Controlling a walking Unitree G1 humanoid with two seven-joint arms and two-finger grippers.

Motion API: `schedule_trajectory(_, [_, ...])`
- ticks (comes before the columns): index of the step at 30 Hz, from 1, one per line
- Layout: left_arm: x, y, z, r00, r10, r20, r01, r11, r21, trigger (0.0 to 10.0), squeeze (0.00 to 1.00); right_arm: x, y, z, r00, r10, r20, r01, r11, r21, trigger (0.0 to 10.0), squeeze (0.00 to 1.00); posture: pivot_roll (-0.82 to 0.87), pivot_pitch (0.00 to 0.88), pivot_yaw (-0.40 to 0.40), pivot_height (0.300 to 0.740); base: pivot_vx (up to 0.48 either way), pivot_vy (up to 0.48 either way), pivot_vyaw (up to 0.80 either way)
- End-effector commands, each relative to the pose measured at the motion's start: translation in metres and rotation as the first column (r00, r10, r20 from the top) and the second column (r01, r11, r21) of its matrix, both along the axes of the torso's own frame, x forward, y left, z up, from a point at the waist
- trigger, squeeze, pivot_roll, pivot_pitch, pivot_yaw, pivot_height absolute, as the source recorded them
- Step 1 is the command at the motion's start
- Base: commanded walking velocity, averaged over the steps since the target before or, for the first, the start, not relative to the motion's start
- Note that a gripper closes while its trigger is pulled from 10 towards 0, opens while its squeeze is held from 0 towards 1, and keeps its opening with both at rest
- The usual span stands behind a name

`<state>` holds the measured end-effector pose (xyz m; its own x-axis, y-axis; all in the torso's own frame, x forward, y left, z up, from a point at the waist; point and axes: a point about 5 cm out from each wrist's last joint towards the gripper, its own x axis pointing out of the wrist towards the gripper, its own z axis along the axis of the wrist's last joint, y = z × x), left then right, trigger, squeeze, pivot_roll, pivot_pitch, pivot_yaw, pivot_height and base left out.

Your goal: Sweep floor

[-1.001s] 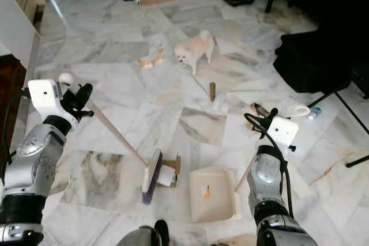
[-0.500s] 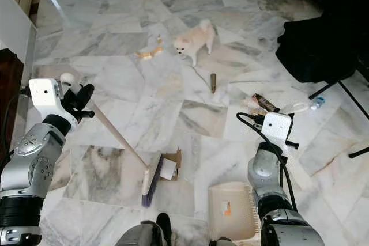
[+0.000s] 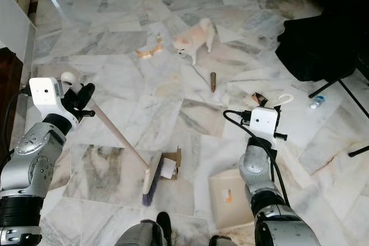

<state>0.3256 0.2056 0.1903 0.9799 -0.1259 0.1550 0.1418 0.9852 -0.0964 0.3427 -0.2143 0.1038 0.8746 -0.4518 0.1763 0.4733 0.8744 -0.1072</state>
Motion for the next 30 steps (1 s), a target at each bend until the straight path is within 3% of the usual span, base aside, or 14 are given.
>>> schedule_trajectory(1, [-0.001, 0.001, 0.01, 0.999, 0.002, 0.042, -0.002, 1.0, -0.006, 10.0, 0.0, 0.002, 0.0, 0.001, 1.0, -0.005, 0.01, 0.004, 0.997, 0.082, 10.0, 0.0, 0.2, 0.222, 0.09, 0.74, 0.0, 0.0, 0.0])
schedule_trajectory(2, [-0.002, 0.001, 0.01, 0.999, 0.002, 0.042, -0.002, 1.0, -0.007, 10.0, 0.0, 0.003, -0.001, 0.003, 1.0, -0.008, 0.021, 0.006, 0.994, 0.109, 10.0, 0.0, 0.2, 0.222, 0.09, 0.74, 0.0, 0.0, 0.0])
schedule_trajectory(4, [-0.002, 0.001, 0.011, 0.999, 0.003, 0.043, -0.002, 1.0, -0.009, 10.0, 0.0, 0.004, 0.002, 0.013, 0.994, 0.058, 0.095, -0.063, 0.997, 0.05, 10.0, 0.0, 0.2, 0.225, 0.09, 0.74, 0.0, 0.0, 0.0])
schedule_trajectory(9, [-0.002, 0.0, 0.011, 0.999, 0.001, 0.045, 0.0, 1.0, -0.014, 10.0, 0.0, 0.003, 0.004, 0.017, 0.981, 0.13, 0.144, -0.139, 0.989, 0.055, 10.0, 0.0, 0.2, 0.227, 0.09, 0.74, 0.0, 0.0, 0.0])
schedule_trajectory(21, [-0.007, -0.002, 0.012, 0.999, -0.013, 0.049, 0.015, 1.0, -0.025, 10.0, 0.0, -0.002, 0.002, 0.016, 0.971, 0.151, 0.183, -0.16, 0.986, 0.036, 10.0, 0.0, 0.22, 0.247, 0.098, 0.74, 0.0, 0.0, 0.0])
schedule_trajectory(30, [-0.015, -0.003, 0.017, 0.999, -0.031, 0.043, 0.032, 0.999, -0.021, 10.0, 0.0, -0.011, -0.002, 0.004, 0.974, 0.169, 0.15, -0.17, 0.985, -0.002, 10.0, 0.0, 0.26, 0.282, 0.117, 0.74, 0.0, 0.0, 0.0])
